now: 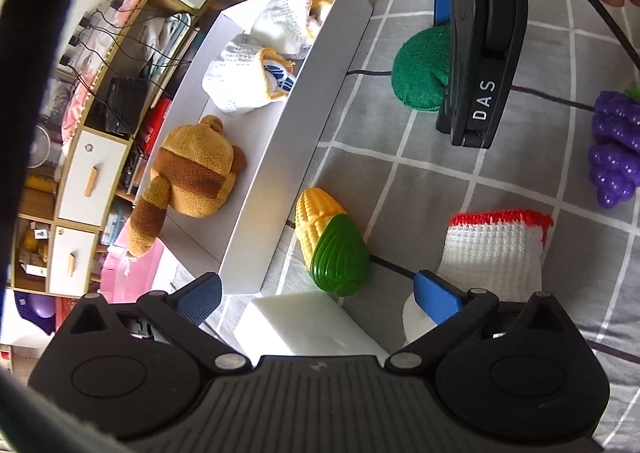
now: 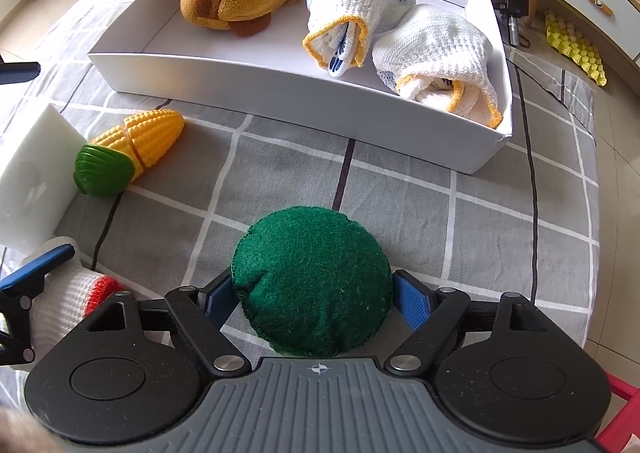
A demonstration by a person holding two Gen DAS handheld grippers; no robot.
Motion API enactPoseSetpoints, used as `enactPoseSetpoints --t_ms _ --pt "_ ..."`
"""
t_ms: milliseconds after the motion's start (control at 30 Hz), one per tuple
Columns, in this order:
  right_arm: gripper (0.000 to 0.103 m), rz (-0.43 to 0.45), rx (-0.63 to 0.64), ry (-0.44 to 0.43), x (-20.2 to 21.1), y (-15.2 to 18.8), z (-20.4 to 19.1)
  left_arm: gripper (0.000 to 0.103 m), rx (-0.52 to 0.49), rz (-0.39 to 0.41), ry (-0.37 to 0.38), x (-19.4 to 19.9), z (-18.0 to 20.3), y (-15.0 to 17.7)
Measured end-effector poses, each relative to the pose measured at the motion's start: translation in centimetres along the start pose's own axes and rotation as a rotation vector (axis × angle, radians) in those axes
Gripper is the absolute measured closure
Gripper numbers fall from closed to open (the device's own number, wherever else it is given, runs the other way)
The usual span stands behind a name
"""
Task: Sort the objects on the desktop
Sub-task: 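Lower the right gripper onto the green felt disc and close it, then grasp the white red-rimmed knitted sock with the left gripper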
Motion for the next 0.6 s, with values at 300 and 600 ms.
enactPoseSetpoints --t_ms 300,600 --pt "0.018 -0.004 0.002 -0.003 -0.2 -0.1 0.1 0.001 -0.053 -0.007 0.022 -0.3 0.8 -0.5" --pt "0.015 -0.010 0.003 0.001 0.2 0.0 0.2 0.001 -0.125 0.029 0.066 0.4 1.7 -1.2"
Point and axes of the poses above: each gripper's, at about its wrist camera, not at the fingertips, and x roughly against the way its jaws point, z to its right, y to its underside, the point moved 6 cm from there along -x, roughly the way its jaws point, and after that the axes turned 10 degrees about x, right-handed, at the moved point
